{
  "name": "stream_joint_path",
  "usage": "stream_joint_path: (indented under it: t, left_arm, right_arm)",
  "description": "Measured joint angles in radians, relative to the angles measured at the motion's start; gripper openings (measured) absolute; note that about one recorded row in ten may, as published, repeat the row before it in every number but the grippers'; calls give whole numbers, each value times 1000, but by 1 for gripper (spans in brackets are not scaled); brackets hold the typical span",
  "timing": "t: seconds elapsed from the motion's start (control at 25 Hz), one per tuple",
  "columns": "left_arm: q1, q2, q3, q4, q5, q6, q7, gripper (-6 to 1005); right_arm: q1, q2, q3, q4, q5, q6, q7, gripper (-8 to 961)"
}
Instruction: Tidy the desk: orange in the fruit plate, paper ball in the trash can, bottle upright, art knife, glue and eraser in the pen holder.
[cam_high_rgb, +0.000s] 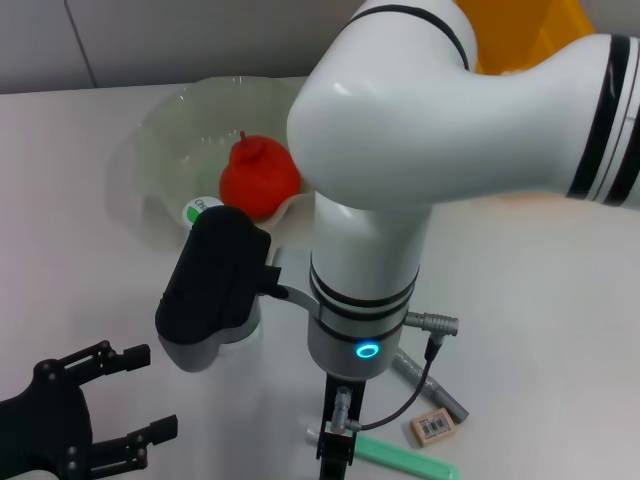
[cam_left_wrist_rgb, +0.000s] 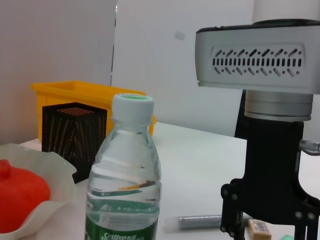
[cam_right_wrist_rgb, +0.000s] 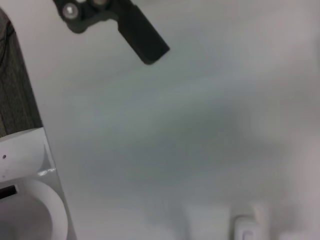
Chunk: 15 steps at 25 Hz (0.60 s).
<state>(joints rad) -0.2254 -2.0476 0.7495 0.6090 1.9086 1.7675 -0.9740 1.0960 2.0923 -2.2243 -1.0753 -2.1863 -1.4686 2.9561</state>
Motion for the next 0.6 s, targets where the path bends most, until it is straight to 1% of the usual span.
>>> stream_joint_path:
  t: [0.28, 0.6]
  left_arm:
    - [0, -3, -2, 0, 0, -2, 1, 807]
    - [-1, -5, -3, 0, 0, -4, 3, 808]
  right_arm:
    - [1, 0, -26, 9, 1, 13, 0, 654]
    - [1, 0, -30, 28, 1, 13, 0, 489]
